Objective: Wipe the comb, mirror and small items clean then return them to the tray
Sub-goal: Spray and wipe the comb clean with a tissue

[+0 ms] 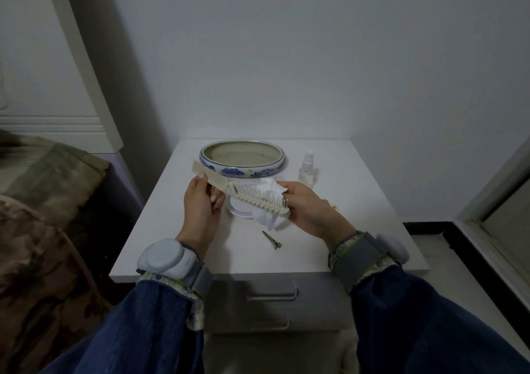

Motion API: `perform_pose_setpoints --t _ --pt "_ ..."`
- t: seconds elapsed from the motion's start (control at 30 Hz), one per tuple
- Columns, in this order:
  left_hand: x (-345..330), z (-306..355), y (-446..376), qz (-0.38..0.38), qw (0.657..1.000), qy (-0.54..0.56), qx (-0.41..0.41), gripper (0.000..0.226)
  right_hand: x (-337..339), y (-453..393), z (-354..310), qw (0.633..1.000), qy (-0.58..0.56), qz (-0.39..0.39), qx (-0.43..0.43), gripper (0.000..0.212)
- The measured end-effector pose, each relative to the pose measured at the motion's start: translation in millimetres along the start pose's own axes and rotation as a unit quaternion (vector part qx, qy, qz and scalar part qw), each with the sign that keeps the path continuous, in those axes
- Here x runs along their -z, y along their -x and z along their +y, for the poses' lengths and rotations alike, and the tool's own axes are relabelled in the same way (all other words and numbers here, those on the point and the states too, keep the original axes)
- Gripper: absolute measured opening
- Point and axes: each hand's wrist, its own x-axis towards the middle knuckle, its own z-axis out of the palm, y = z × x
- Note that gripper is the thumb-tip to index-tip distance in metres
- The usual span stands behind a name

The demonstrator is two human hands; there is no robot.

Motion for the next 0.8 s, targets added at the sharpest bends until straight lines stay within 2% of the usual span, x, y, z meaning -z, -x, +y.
perform_pose_setpoints --t 0.13,0.3,0.37,0.43,0.5,0.6,0.67,0.8 --pt "-1.0 0.0 -0.6 0.007 1.0 -0.005 -0.001 0.033 2.1 -1.6 1.1 0.999 -0.021 0.027 0.015 0.023" --pt "0.1 0.0 -1.3 0.005 1.0 -0.007 -0.011 0.033 1.6 -3.4 -1.3 0.994 -0.068 0.072 0.049 0.009" --pt "0.9 0.0 -1.6 0.007 1.0 -0.015 -0.012 0.033 7.9 -2.8 -4.9 0.99 -0.093 0.076 0.073 0.008" --pt "1.9 1.0 -2.1 0.019 1.0 -0.007 -0.011 0.032 13.6 -2.2 -5.7 0.993 -0.064 0.066 0.069 0.006" --pt "1.5 2.5 -2.4 0.036 0.999 0.015 -0.009 0.031 17.4 -2.0 1.0 0.998 -0.025 0.05 0.023 0.024" --pt "1.5 4.2 -2.1 0.053 0.998 0.039 -0.007 0.031 16.0 -1.3 8.0 1.0 -0.007 0.027 -0.005 0.033" --pt "2.2 4.8 -1.6 0.057 0.997 0.043 -0.008 0.031 14.6 -2.0 8.1 1.0 -0.012 0.021 -0.009 0.046" --pt "1.8 3.5 -1.7 0.057 0.998 0.038 -0.012 0.031 12.9 -0.6 6.3 1.0 -0.022 0.007 0.0 0.036"
